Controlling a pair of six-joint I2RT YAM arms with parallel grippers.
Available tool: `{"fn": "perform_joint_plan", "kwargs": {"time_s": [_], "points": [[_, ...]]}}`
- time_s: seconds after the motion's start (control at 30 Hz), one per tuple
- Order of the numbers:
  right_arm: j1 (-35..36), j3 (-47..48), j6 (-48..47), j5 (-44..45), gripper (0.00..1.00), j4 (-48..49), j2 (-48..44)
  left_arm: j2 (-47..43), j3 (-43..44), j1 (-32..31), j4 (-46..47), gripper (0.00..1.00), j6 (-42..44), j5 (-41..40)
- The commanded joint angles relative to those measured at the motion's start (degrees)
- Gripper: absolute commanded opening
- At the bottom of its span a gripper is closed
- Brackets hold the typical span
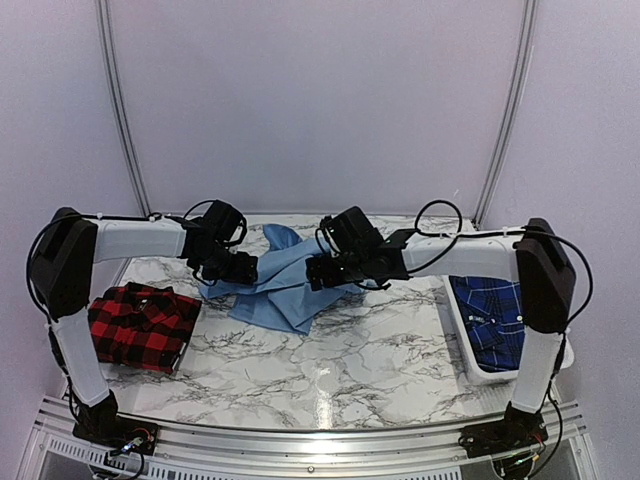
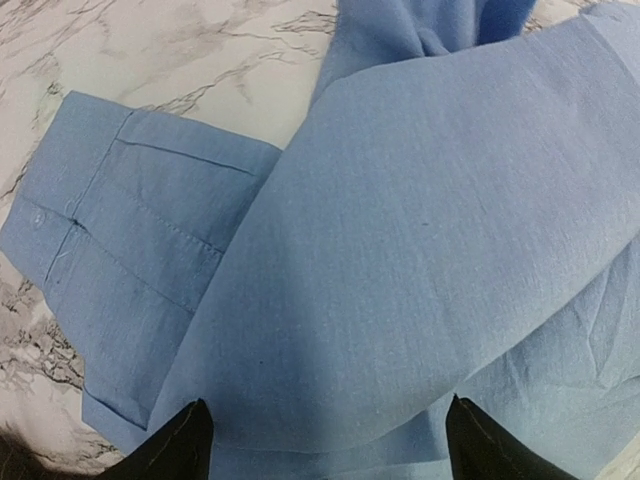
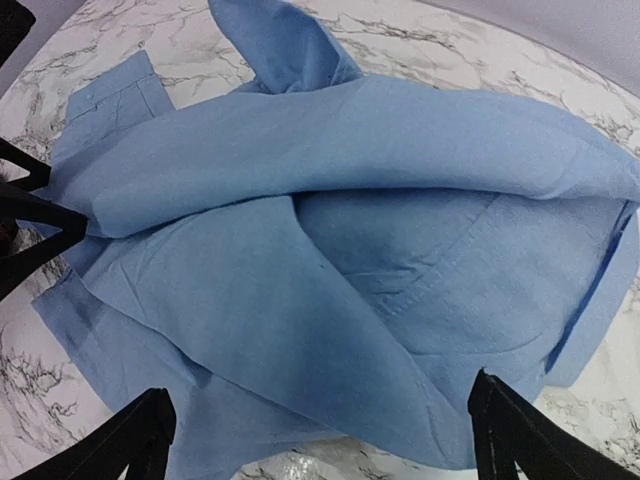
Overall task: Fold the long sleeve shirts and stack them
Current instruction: Pick up the crumpled shirt from the center of the board.
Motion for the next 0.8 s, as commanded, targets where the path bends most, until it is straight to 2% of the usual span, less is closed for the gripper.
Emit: {"fn": "perform_joint_plan", "kwargs": {"time_s": [0.0, 0.1, 0.27, 0.4, 0.67, 0.77], "points": [[1.84, 7.10, -2.41, 3.63, 0.98, 0.17, 5.38, 1.46, 1.71, 0.22, 0.71, 0.79, 1.22, 2.77], [2.12, 10.34, -3.11, 4.14, 0.98, -0.12, 8.40, 2.16, 2.11, 0.22, 0.73, 0.57, 1.72, 4.06], [2.14, 11.28, -2.43, 4.11, 0.93, -1.81, 10.71, 1.69, 3.13, 0.22, 0.74, 0.16, 1.69, 4.82], [2.11, 10.27, -1.92, 2.83, 0.76, -1.87, 11.34, 0.64, 4.01, 0.22, 0.74, 0.01, 1.55, 4.82], [2.21, 8.80, -0.67, 2.81, 0.28, -1.95, 11.94, 0.70, 4.75, 0.31, 0.78, 0.00, 1.34, 3.50], [2.20, 7.51, -0.70, 2.84, 0.11, -1.83, 10.75, 0.90, 4.62, 0.35, 0.75, 0.25, 1.53, 3.63]]}}
